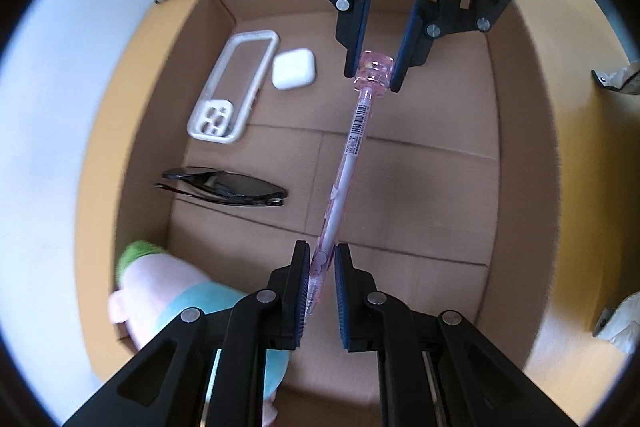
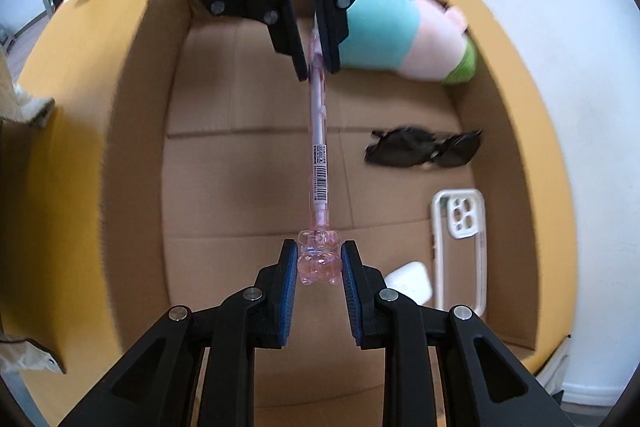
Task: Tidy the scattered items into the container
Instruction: 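Carry the pink pen over the box holding it with both grippers, then open both grippers to drop the pink pen into the box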
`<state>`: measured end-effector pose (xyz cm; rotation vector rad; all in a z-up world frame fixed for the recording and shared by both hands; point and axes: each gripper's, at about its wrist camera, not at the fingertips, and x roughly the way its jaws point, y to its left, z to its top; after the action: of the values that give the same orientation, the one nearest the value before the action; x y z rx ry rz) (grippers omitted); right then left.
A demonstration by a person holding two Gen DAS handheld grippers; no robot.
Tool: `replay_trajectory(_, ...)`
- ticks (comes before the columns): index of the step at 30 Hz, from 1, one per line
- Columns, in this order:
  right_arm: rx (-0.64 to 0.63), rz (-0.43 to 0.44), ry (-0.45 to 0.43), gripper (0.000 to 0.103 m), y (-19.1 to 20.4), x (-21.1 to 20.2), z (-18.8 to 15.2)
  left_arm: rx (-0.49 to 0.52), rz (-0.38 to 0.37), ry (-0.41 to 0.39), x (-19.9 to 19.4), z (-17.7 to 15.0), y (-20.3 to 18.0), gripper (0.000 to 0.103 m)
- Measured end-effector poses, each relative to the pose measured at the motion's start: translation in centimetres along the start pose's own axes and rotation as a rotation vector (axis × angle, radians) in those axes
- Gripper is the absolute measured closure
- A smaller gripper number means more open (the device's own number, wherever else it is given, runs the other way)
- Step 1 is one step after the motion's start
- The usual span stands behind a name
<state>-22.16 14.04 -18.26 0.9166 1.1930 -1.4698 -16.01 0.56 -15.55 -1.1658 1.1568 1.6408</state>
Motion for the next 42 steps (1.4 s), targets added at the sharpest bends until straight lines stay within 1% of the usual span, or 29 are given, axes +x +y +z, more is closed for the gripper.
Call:
replay_trajectory(4, -0.015, 0.037, 0.029, 0.079, -0.1, 2.2, -0.9, -0.002, -0.034, 0.018, 3.2, 0.6, 0.5, 0.091)
replay_trajectory(9, -0.021, 0.086, 0.062, 0.079, -0.4, 3.7, -1.4, 0.003, -0.055, 0.025, 5.0, 0.5, 0.0, 0.092)
replay_trajectory(16, -0.04, 0.141, 0.082, 0.079, -0.5, 5.0, -1.0, 0.004, -0.077, 0.054, 6.2, -0.2, -0.5, 0.092)
replay_trajectory(18, -0.044, 0.149, 0.079, 0.079, -0.5, 5.0, -1.0, -0.005, -0.087, 0.048, 6.3, -0.3, -0.4, 0.092)
replay_trajectory(25, -0.04, 0.163, 0.074, 0.079, -0.7, 4.5, -1.4, 0.001, -0.097, 0.045, 6.3, -0.6, -0.7, 0.091)
replay_trajectory(26, -0.038, 0.163, 0.073, 0.079, -0.7, 4.4, -1.5, -0.006, -0.101, 0.048, 6.3, -0.6, -0.6, 0.09)
replay_trajectory(27, -0.036, 0.16, 0.074, 0.079, -0.6, 4.3, -1.5, -0.011, -0.099, 0.05, 6.2, -0.6, -0.6, 0.088)
replay_trajectory(28, -0.038, 0.154, 0.074, 0.076, -0.6, 4.3, -1.5, -0.011, -0.097, 0.051, 6.2, -0.6, -0.7, 0.08)
replay_trajectory(30, -0.046, 0.14, 0.074, 0.073, -0.4, 4.0, -1.6, -0.012, -0.097, 0.052, 6.0, -0.8, -0.8, 0.069)
replay_trajectory(32, -0.048, 0.139, 0.075, 0.069, -0.4, 3.8, -1.8, -0.018, -0.102, 0.049, 5.7, -1.0, -1.0, 0.068)
replay_trajectory(34, -0.045, 0.143, 0.074, 0.061, -0.3, 3.6, -2.0, -0.005, -0.102, 0.045, 5.4, -1.2, -1.4, 0.068)
replay_trajectory(36, -0.042, 0.148, 0.072, 0.056, -0.2, 3.2, -2.2, 0.004, -0.088, 0.045, 5.1, -1.4, -1.8, 0.068)
replay_trajectory(39, -0.029, 0.148, 0.068, 0.042, 0.0, 2.5, -2.5, -0.005, -0.059, 0.037, 4.4, -1.6, -2.1, 0.063)
replay_trajectory(41, -0.008, 0.147, 0.057, 0.041, 0.0, 1.7, -2.6, -0.007, -0.044, 0.029, 3.6, -1.8, -2.4, 0.062)
replay_trajectory(42, 0.005, 0.14, 0.053, 0.038, 0.0, 1.2, -2.7, -0.007, -0.032, 0.026, 3.1, -2.0, -2.7, 0.061)
